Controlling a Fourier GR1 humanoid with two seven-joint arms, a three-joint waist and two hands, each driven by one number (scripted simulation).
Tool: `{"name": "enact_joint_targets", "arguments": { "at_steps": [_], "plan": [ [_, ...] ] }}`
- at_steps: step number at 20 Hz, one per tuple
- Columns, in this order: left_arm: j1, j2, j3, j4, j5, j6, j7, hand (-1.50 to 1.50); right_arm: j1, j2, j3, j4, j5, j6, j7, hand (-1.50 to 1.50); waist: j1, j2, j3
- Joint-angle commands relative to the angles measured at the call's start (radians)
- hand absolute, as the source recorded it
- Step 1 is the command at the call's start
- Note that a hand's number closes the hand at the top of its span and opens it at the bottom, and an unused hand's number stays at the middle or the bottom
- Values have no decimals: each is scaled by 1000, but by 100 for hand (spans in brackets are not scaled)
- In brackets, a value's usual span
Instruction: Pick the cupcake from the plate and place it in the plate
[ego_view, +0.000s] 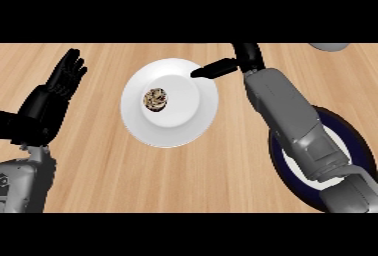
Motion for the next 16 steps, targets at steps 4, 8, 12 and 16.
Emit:
{"name": "enact_joint_targets", "arguments": {
  "at_steps": [4,8,12,16],
  "plan": [
    [-11,0,14,43,-16,4,-24,0,61,-121,-42,61,14,174,-146,-150,-16,-2,0],
    [-25,7,32,73,-9,-7,-54,0,36,-198,-59,123,30,264,-155,-150,-9,1,0],
    [-53,-3,18,-13,1,15,75,0,58,-242,-59,136,59,300,-205,-150,-9,-2,1],
    [28,-23,-6,-8,-32,3,-28,0,82,-292,-77,178,74,333,-291,-150,2,4,1]
  ]
}}
